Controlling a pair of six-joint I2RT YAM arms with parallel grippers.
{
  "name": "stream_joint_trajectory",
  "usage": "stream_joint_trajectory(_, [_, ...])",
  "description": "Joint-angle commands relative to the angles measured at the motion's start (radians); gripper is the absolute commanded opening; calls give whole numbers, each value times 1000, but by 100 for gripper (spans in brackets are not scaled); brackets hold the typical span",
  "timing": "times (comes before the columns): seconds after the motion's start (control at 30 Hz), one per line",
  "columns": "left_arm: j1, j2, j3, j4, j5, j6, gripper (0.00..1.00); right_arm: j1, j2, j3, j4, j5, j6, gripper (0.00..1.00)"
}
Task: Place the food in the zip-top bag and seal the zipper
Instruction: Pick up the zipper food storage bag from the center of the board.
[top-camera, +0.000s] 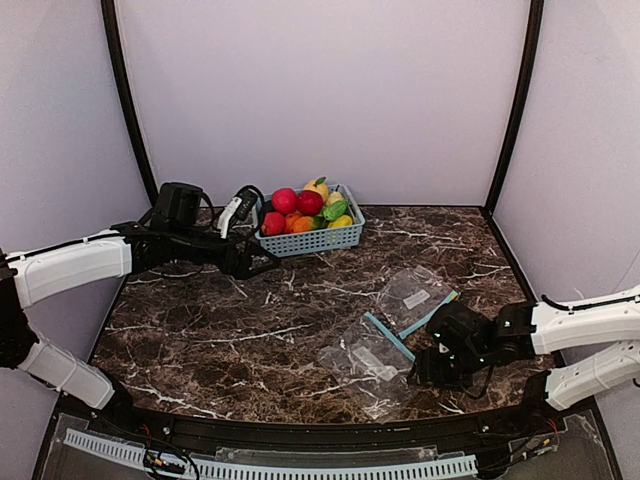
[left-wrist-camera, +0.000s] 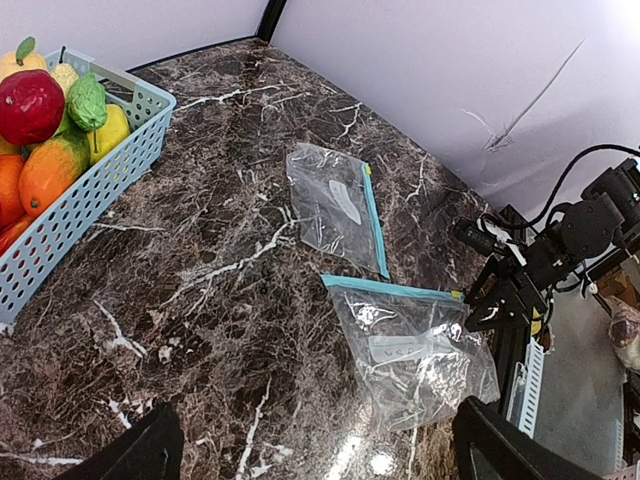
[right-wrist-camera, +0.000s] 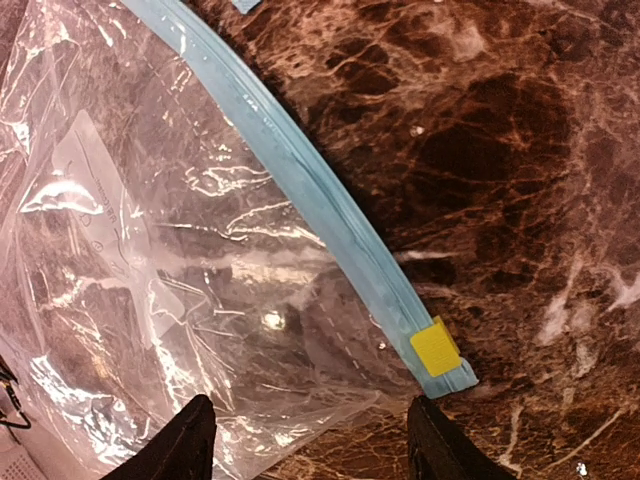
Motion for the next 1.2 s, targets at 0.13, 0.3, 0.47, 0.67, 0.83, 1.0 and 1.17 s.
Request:
stream_joint_trajectory(0.13, [-8,-17,-5,-30,-8,15,95,7,25,-11,96,23,34,39])
stream_joint_trajectory(0.3, [-8,-22,-6,-18,7,-1,95,7,46,-21,187,33,14,12])
stream_joint_trajectory(0.47, [-9,-42,-11,2,35,-29,95,6,57,8,274,74,-65,0])
stream_joint_trajectory(0.67, [-10,-63,-10,30,78,-71,95,7,58,90,421,152,-210,0])
stream_joint_trajectory(0.83, [-10,-45,-16,64,134,-105,95,8,34,40,771,124,-361,0])
stream_joint_trajectory(1.0, [-9,-7,-5,59,167,-117,95,7,53,69,907,9,-579,0])
stream_joint_trajectory(1.17, [-10,14,-2,65,193,-124,96,7,76,145,893,-87,-699,0])
